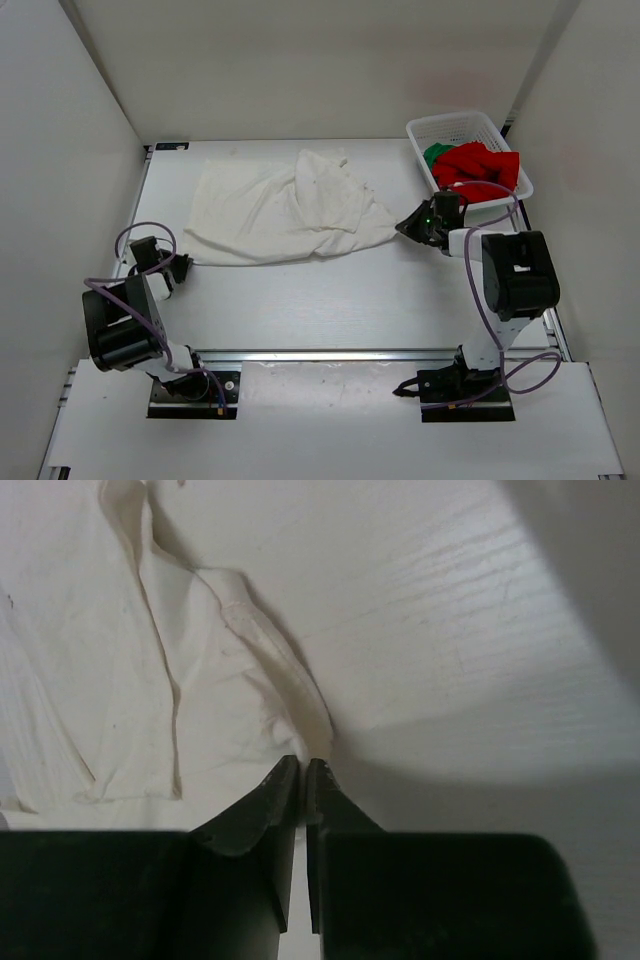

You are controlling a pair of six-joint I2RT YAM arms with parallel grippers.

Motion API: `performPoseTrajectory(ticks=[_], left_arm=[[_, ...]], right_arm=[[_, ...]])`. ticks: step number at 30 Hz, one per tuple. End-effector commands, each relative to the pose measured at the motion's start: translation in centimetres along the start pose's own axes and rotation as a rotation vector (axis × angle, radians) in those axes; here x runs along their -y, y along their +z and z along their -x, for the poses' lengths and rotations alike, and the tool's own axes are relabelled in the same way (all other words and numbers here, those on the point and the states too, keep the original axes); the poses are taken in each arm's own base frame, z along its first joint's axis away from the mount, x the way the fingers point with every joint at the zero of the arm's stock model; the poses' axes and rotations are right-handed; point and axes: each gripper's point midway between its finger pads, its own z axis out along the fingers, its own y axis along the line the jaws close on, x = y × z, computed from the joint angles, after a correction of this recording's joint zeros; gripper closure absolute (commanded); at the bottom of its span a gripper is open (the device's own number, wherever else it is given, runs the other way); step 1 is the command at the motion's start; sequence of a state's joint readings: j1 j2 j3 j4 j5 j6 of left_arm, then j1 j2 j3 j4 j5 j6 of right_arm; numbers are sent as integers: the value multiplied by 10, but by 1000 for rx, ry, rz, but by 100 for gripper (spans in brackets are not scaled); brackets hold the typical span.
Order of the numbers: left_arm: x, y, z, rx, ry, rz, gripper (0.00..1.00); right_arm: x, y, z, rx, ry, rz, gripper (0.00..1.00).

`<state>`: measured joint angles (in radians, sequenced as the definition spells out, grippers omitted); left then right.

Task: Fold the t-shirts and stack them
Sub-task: Grap the side of the flattened tshirt closest away from the robot with both arms, then flatten out the tshirt

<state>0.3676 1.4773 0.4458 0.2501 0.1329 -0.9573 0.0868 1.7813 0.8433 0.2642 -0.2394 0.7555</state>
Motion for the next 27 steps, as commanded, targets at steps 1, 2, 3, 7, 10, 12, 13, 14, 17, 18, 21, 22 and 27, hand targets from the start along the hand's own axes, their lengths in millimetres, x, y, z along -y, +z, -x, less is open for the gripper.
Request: performPoseTrajectory(ticks=[1, 2, 3, 7, 10, 12, 13, 14, 17, 18, 21, 22, 27], left_arm=[[26, -12, 15, 55, 69, -35, 100], [39, -17, 12, 43, 107, -63, 100], [55, -23, 17, 53, 123, -104, 100], [128, -65, 32, 45, 215, -296, 100], [171, -96, 36, -5, 280, -398, 100], [202, -125, 53, 10, 266, -500, 100], [214, -139, 53, -17, 250, -565, 100], [231, -156, 60, -20, 249, -619, 100], [273, -210, 91, 15, 238, -763, 100], [288, -229, 103, 37, 253, -812, 100], [315, -268, 126, 52, 217, -912, 100], [322, -275, 131, 50, 207, -931, 100], [332, -266, 137, 60, 217, -937, 100]], right_arm=[[-3, -28, -10, -39, 5, -19, 100], [-9, -42, -3, -15, -19, -9, 100], [-9, -49, -2, -10, -33, -14, 100], [-26, -104, 17, 91, -146, -46, 100], [-46, -149, 33, 167, -219, -50, 100], [-62, -187, 50, 234, -267, -61, 100], [-83, -204, 62, 270, -303, -34, 100], [-99, -227, 75, 311, -328, -22, 100], [-146, -288, 110, 420, -408, 4, 100], [-154, -300, 116, 431, -413, 4, 100], [-207, -349, 151, 512, -483, 57, 100], [-228, -364, 167, 555, -503, 84, 100], [-261, -374, 209, 576, -516, 159, 100]])
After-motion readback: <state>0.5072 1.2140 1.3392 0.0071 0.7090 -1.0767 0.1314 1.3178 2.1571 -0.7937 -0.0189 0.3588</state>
